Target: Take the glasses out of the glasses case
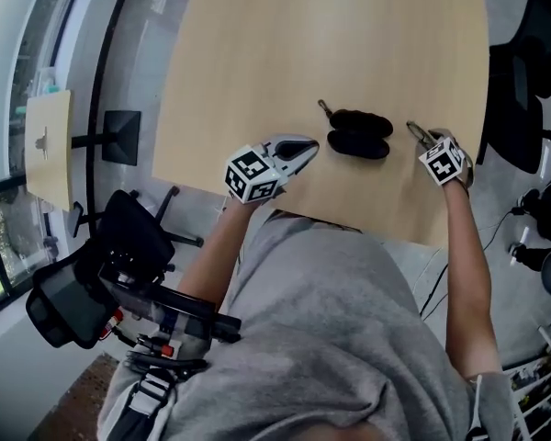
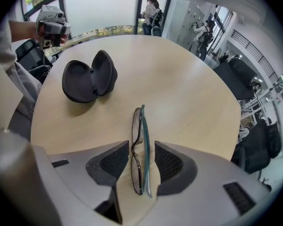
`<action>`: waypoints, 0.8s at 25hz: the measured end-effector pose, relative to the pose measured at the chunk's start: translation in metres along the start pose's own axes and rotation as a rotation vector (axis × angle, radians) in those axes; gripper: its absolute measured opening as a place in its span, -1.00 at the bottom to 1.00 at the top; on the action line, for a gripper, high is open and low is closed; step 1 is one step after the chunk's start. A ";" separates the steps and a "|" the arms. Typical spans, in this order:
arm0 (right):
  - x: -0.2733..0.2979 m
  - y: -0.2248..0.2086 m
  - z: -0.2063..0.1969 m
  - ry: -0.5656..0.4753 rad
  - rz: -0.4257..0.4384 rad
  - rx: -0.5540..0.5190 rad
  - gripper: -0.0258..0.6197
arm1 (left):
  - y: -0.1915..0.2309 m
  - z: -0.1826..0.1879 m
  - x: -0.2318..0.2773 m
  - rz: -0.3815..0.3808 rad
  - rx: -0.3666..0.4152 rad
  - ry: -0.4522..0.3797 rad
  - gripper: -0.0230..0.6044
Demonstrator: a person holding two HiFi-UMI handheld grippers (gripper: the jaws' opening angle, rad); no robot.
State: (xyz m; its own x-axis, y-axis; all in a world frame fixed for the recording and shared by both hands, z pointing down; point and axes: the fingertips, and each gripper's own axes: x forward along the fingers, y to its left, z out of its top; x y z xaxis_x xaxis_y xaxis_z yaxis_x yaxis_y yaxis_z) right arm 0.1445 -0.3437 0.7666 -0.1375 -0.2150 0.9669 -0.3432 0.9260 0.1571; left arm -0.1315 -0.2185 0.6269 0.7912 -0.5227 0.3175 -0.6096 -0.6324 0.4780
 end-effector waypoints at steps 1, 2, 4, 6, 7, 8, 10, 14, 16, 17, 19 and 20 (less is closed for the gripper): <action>-0.001 0.001 0.000 0.002 0.002 -0.002 -0.40 | -0.001 0.001 -0.001 0.002 0.002 -0.004 -0.90; -0.002 0.001 0.000 0.002 0.001 -0.005 -0.38 | -0.003 0.001 -0.003 0.004 0.004 -0.008 -0.90; -0.009 0.002 0.001 -0.004 -0.009 -0.013 -0.38 | -0.006 0.002 -0.006 0.008 0.009 -0.014 -0.90; -0.021 0.004 0.005 -0.018 -0.022 -0.016 -0.38 | -0.010 0.004 -0.010 0.012 0.017 -0.021 -0.90; -0.027 0.005 0.007 -0.028 -0.029 -0.017 -0.38 | -0.012 0.006 -0.011 0.013 0.022 -0.027 -0.90; -0.034 0.005 0.009 -0.040 -0.037 -0.020 -0.38 | -0.014 0.008 -0.012 0.013 0.028 -0.034 -0.90; -0.049 0.006 0.012 -0.069 -0.060 -0.024 -0.38 | -0.019 0.015 -0.014 0.011 0.041 -0.051 -0.90; -0.089 0.016 0.025 -0.171 -0.113 0.019 -0.38 | -0.035 0.026 -0.026 0.020 0.054 -0.099 -0.90; -0.112 0.029 0.036 -0.258 -0.112 0.065 -0.38 | -0.046 0.028 -0.036 0.039 0.059 -0.122 -0.90; -0.123 0.036 0.041 -0.307 -0.104 0.084 -0.44 | -0.052 0.029 -0.040 0.049 0.064 -0.132 -0.90; -0.153 0.047 0.049 -0.402 -0.111 0.115 -0.83 | -0.064 0.034 -0.045 0.053 0.086 -0.158 -0.90; -0.171 0.050 0.052 -0.449 -0.123 0.136 -0.89 | -0.069 0.040 -0.046 0.048 0.102 -0.174 -0.90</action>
State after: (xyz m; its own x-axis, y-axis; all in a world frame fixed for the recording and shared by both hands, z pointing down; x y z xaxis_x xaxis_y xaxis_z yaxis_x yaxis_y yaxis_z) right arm 0.1022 -0.2772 0.5986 -0.4653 -0.4607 0.7558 -0.4964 0.8428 0.2081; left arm -0.1277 -0.1734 0.5463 0.7462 -0.6389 0.1870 -0.6550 -0.6543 0.3779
